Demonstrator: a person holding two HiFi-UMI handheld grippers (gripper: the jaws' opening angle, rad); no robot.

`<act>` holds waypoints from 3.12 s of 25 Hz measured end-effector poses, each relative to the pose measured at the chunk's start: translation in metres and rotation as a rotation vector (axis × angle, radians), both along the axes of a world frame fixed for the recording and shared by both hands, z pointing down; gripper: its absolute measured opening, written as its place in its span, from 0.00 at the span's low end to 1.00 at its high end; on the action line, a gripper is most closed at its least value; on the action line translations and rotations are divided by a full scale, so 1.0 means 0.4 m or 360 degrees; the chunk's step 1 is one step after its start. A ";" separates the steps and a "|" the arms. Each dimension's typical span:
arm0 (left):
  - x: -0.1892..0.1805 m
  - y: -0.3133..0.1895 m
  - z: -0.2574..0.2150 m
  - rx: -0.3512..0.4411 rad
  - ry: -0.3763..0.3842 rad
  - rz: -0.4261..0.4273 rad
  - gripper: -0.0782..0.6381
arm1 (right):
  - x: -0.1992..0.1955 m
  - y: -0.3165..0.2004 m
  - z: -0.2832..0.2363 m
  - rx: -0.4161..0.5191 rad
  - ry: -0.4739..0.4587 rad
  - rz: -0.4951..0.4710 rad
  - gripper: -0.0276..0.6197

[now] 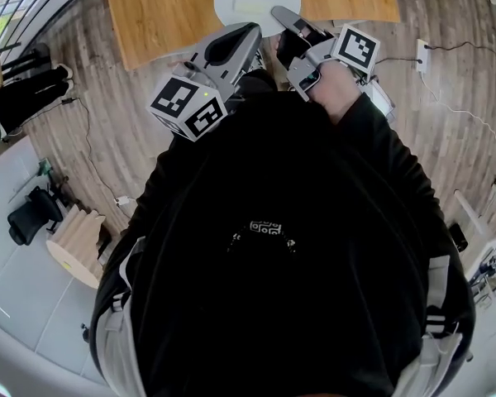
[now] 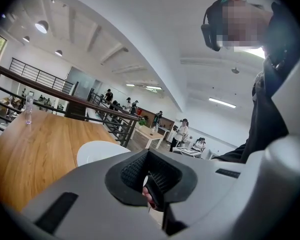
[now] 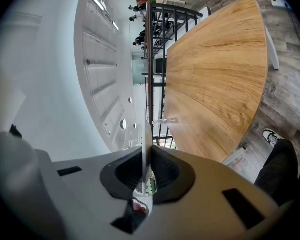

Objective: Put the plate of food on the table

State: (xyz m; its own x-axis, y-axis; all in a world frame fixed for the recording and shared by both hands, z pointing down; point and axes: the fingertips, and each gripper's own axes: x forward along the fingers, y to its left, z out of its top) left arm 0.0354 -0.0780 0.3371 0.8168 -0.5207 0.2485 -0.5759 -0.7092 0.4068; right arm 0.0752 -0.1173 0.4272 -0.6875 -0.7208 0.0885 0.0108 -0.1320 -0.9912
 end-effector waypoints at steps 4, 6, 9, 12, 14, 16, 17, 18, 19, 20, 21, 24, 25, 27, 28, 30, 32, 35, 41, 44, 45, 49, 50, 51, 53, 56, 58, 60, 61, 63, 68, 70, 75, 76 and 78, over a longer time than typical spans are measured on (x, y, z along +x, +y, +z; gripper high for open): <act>-0.013 -0.064 0.007 -0.0014 0.0013 0.0035 0.12 | -0.017 -0.059 0.011 -0.0025 0.0014 0.0024 0.09; -0.030 -0.098 0.003 -0.0012 0.0015 0.0047 0.12 | -0.032 -0.091 0.008 -0.0026 0.0023 0.0030 0.09; -0.056 -0.154 -0.001 -0.0012 0.0018 0.0051 0.12 | -0.054 -0.147 -0.005 -0.0008 0.0031 0.0041 0.09; -0.079 -0.209 -0.005 -0.0006 0.0023 0.0069 0.12 | -0.075 -0.206 -0.010 0.0001 0.0049 0.0055 0.09; -0.103 -0.245 -0.001 -0.0014 0.0027 0.0083 0.12 | -0.098 -0.243 -0.006 -0.0006 0.0056 0.0065 0.09; -0.134 -0.294 0.008 -0.0028 0.0032 0.0093 0.12 | -0.126 -0.284 0.001 -0.0018 0.0062 0.0075 0.09; -0.151 -0.323 0.012 -0.0034 0.0035 0.0097 0.12 | -0.141 -0.309 0.004 -0.0024 0.0064 0.0083 0.09; -0.166 -0.352 0.014 -0.0037 0.0039 0.0104 0.12 | -0.154 -0.334 0.005 -0.0029 0.0066 0.0093 0.09; -0.176 -0.372 0.014 -0.0038 0.0042 0.0115 0.12 | -0.162 -0.352 0.005 -0.0031 0.0070 0.0105 0.09; -0.180 -0.383 0.012 -0.0035 0.0044 0.0130 0.12 | -0.165 -0.362 0.005 -0.0032 0.0077 0.0118 0.09; -0.180 -0.385 0.011 -0.0032 0.0045 0.0149 0.12 | -0.166 -0.366 0.005 -0.0032 0.0083 0.0130 0.09; -0.187 -0.407 0.022 -0.0045 0.0056 0.0195 0.12 | -0.177 -0.391 0.017 -0.0041 0.0106 0.0156 0.09; -0.193 -0.424 0.028 -0.0054 0.0063 0.0205 0.12 | -0.184 -0.407 0.024 -0.0048 0.0115 0.0162 0.09; -0.200 -0.450 0.038 -0.0066 0.0076 0.0222 0.12 | -0.193 -0.434 0.036 -0.0062 0.0130 0.0173 0.09; -0.200 -0.454 0.041 -0.0070 0.0079 0.0231 0.12 | -0.195 -0.439 0.039 -0.0067 0.0133 0.0178 0.09; -0.198 -0.453 0.048 -0.0080 0.0083 0.0249 0.12 | -0.194 -0.439 0.046 -0.0082 0.0141 0.0183 0.09; -0.196 -0.451 0.056 -0.0091 0.0090 0.0257 0.12 | -0.189 -0.438 0.057 -0.0103 0.0160 0.0183 0.09; -0.201 -0.440 0.065 -0.0118 0.0099 0.0239 0.12 | -0.188 -0.441 0.067 -0.0113 0.0178 0.0177 0.09; -0.195 -0.428 0.041 -0.0107 0.0083 0.0196 0.12 | -0.198 -0.450 0.019 -0.0064 0.0149 0.0119 0.09; -0.186 -0.436 0.020 -0.0082 0.0067 0.0156 0.12 | -0.190 -0.464 0.020 -0.0067 0.0126 0.0101 0.09; -0.184 -0.441 0.016 -0.0077 0.0062 0.0138 0.12 | -0.187 -0.473 0.021 -0.0065 0.0122 0.0092 0.09; -0.188 -0.478 0.028 -0.0088 0.0023 0.0058 0.12 | -0.188 -0.524 0.022 -0.0028 0.0109 0.0042 0.09; -0.193 -0.481 0.031 -0.0093 0.0016 0.0042 0.12 | -0.193 -0.530 0.024 -0.0025 0.0103 0.0033 0.09; -0.198 -0.484 0.033 -0.0099 0.0012 0.0027 0.12 | -0.199 -0.535 0.028 -0.0028 0.0098 0.0025 0.09; -0.205 -0.500 0.042 -0.0111 0.0010 0.0000 0.12 | -0.209 -0.551 0.045 -0.0051 0.0094 0.0007 0.09; -0.213 -0.522 0.052 -0.0128 0.0016 -0.0037 0.12 | -0.221 -0.578 0.061 -0.0069 0.0091 -0.0021 0.09; -0.228 -0.524 0.052 -0.0141 0.0018 -0.0065 0.12 | -0.236 -0.584 0.061 -0.0064 0.0091 -0.0038 0.09; -0.239 -0.533 0.054 -0.0151 0.0031 -0.0088 0.12 | -0.248 -0.594 0.059 -0.0068 0.0093 -0.0050 0.09; -0.240 -0.538 0.057 -0.0159 0.0042 -0.0097 0.12 | -0.249 -0.599 0.061 -0.0071 0.0094 -0.0056 0.09; -0.237 -0.545 0.068 -0.0179 0.0062 -0.0109 0.12 | -0.245 -0.606 0.075 -0.0073 0.0107 -0.0069 0.09; -0.229 -0.553 0.095 -0.0205 0.0069 -0.0108 0.12 | -0.233 -0.609 0.122 -0.0105 0.0138 -0.0078 0.09; -0.227 -0.556 0.104 -0.0218 0.0073 -0.0103 0.12 | -0.231 -0.609 0.138 -0.0128 0.0142 -0.0072 0.09; -0.225 -0.557 0.103 -0.0230 0.0077 -0.0098 0.12 | -0.224 -0.607 0.171 -0.0163 0.0170 -0.0053 0.09; -0.225 -0.556 0.102 -0.0231 0.0078 -0.0098 0.12 | -0.222 -0.605 0.179 -0.0167 0.0179 -0.0051 0.09; -0.224 -0.552 0.107 -0.0241 0.0077 -0.0097 0.12 | -0.217 -0.599 0.201 -0.0176 0.0202 -0.0057 0.09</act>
State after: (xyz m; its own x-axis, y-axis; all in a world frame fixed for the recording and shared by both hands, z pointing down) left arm -0.0542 -0.2986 0.3799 0.7976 -0.5293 0.2893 -0.5933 -0.6019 0.5345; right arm -0.0114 -0.3570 0.5075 -0.6909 -0.6771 0.2533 -0.1200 -0.2381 -0.9638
